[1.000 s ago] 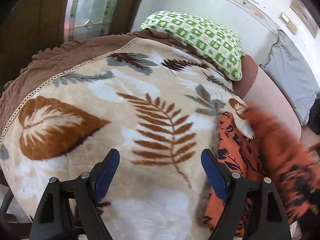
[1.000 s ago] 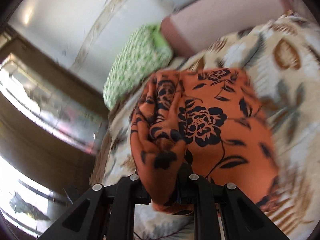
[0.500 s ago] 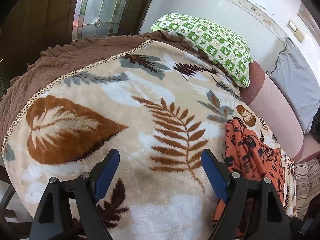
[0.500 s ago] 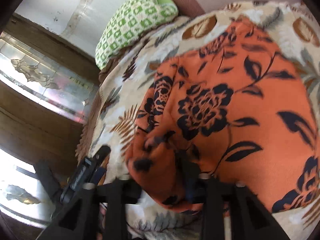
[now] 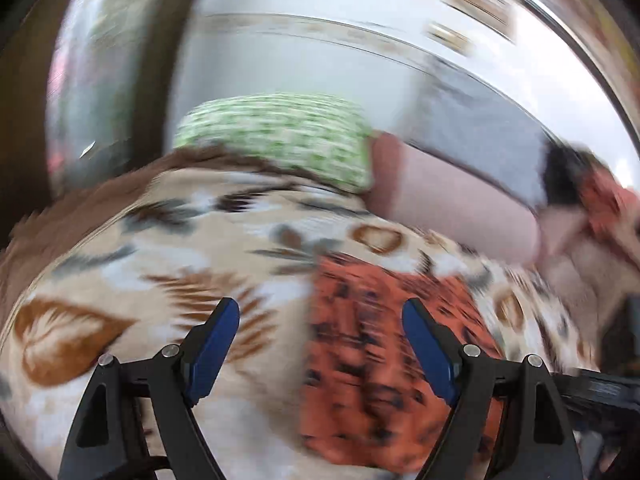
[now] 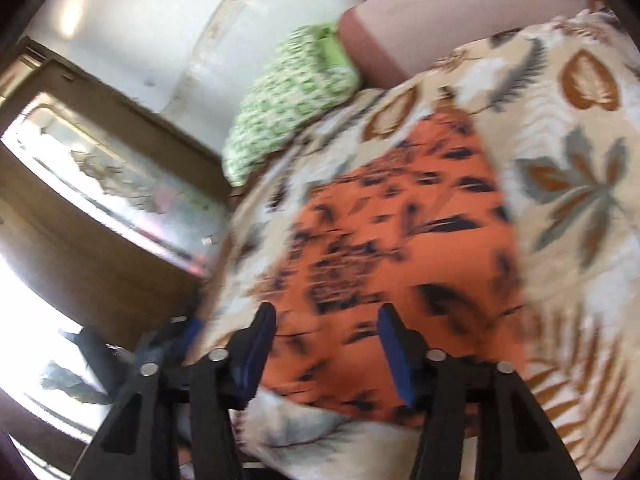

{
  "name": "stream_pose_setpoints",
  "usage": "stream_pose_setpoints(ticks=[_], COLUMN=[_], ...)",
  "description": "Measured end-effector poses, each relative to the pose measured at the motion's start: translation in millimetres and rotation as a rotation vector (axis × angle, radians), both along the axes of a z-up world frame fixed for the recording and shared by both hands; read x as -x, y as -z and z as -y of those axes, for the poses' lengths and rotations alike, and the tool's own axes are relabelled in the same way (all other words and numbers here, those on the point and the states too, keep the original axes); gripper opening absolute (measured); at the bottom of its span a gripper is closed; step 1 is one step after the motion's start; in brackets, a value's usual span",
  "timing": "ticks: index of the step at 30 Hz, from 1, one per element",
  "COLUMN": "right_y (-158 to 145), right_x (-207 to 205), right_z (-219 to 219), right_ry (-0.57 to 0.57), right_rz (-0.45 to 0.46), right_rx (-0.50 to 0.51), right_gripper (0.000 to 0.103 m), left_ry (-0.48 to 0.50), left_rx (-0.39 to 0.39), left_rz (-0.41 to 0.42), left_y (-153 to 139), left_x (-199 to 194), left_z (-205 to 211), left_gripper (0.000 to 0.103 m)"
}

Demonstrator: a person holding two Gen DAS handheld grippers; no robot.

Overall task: Fold small clothes
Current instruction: 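Fold the held blouse over with the right gripper while the left gripper holds it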

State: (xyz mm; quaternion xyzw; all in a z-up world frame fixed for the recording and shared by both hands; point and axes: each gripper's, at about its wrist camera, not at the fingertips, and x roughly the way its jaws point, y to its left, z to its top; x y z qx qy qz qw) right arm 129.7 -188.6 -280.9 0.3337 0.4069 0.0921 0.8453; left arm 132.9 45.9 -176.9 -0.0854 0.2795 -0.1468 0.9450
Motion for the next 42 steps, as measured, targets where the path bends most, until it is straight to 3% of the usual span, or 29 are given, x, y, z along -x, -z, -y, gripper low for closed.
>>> stream_pose_setpoints(ticks=[1,2,5,6,8,11,15,17,19,21,25,30,33,37,42], right_y=[7.1,20.2,48.9,49.1,41.7,22.2,13.1,22.3,53.2,73.0,44.6,14.9,22.3,53.7,45.1], right_x=[0.6,0.5,0.9,-2.6,-9.9,-32.4,-84.9,-109.6,-143.7,-160.6,-167.6,-171.0,-181.6,-203.4,-200.7], right_z=[3.5,8.6,27.8,30.6,36.9,43.1,54.9,61.7,71.2,77.9,63.8,13.2,-25.7,-55.6,-39.0], right_ry=[0.006,0.009,0.042,0.042,0.032,0.030,0.078,0.096,0.105,0.081,0.014,-0.187,-0.290,-0.311,-0.270], right_rz=[-0.016,-0.050,-0.117,-0.117,-0.104,-0.054,-0.061,-0.121,-0.249,-0.308,-0.290,-0.203,-0.201,-0.252,-0.250], right_rx=[0.010,-0.001,-0.092,-0.114,-0.123,-0.080,-0.028,0.008,0.036,0.000,0.072,0.027,0.024,0.105,0.034], right_gripper=[0.034,0.032,0.020,0.020,0.020,0.022,0.023,0.023,0.023,0.022,0.025,0.025,0.025,0.024,0.023], left_ry=[0.030,0.053,0.029,0.022,-0.005,0.008,0.001,0.004,0.005,-0.002,-0.004,0.002,0.005,-0.003,0.005], left_rx=[-0.033,-0.085,-0.301,-0.292,-0.126,-0.154,-0.226,-0.219,-0.219,-0.233,-0.231,-0.231,-0.234,-0.242,-0.253], left_rz=[-0.005,-0.027,-0.204,-0.289,-0.357,-0.342,-0.290,-0.294,-0.295,-0.288,-0.293,-0.293,-0.288,-0.275,-0.266], left_y=[2.5,8.1,43.7,57.4,62.5,62.9,63.2,65.5,65.8,67.3,67.6,67.5,67.5,67.6,67.6], left_x=[0.8,-0.4,-20.5,-29.0,-37.2,-39.4,-35.5,-38.2,-36.8,-37.8,-38.2,-37.1,-35.9,-35.5,-34.2], left_z=[11.0,24.0,46.1,41.6,20.9,19.7,26.0,25.0,26.4,27.5,27.8,27.5,26.8,24.5,27.0], left_gripper=[0.084,0.084,0.085,0.086,0.088,0.091,0.097,0.099,0.099,0.099,0.099,0.099,0.099,0.099,0.099])
